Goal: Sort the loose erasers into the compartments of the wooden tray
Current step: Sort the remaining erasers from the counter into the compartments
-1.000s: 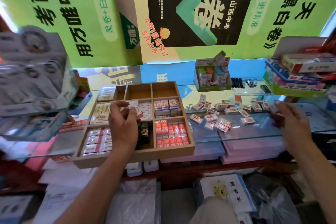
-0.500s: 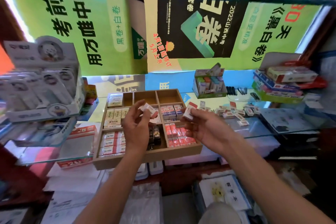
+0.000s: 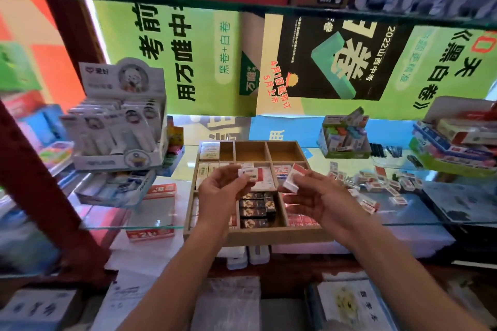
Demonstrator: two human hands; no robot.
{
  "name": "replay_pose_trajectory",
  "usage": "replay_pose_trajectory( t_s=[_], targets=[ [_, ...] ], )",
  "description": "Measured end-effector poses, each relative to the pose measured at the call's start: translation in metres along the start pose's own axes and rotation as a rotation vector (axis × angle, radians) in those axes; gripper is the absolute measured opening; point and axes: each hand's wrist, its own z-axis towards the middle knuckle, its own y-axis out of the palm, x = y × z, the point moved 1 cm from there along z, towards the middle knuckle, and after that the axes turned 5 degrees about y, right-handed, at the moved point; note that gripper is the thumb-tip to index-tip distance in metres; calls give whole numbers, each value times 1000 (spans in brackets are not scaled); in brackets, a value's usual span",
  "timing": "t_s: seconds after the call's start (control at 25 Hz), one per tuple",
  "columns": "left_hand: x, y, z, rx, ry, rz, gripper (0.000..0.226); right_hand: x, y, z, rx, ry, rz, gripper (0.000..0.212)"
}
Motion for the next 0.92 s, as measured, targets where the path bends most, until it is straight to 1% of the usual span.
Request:
replay_pose_trajectory(
  t_s=[0.08,0.12,0.24,0.32,0.4,0.48,0.64,0.68,0.8,0.92],
  targets=[
    [0,-1,15,6,4,70,17,7,-6,10,60,-68,-68,8],
    [1,-1,26,4,13,127,18,12,-10,17,104,-112,-122,10],
    [1,-1,66,4,43,372,22,25,-13,38,200,-226,-372,9],
    [1,3,95,19,80,522,20,31,-11,49,220,-288,-441,7],
    [-3,8,127,3,183,705,14,35,-10,57,225,-349,-424,8],
    [-9,16,157,-54,284,912,10,40,-14,64,262,-362,-392,11],
    [-26,29,197,-222,384,1287,3,45,-21,68,264,-370,-326,19],
    [-30,30,203,-251,407,1361,2,45,-22,67,254,-364,-307,17],
    [-42,25,219,-281,439,1490,14,46,-24,67,228,-348,-299,13],
    [-44,19,224,-323,475,1515,13,46,-24,65,227,-352,-333,15]
  ],
)
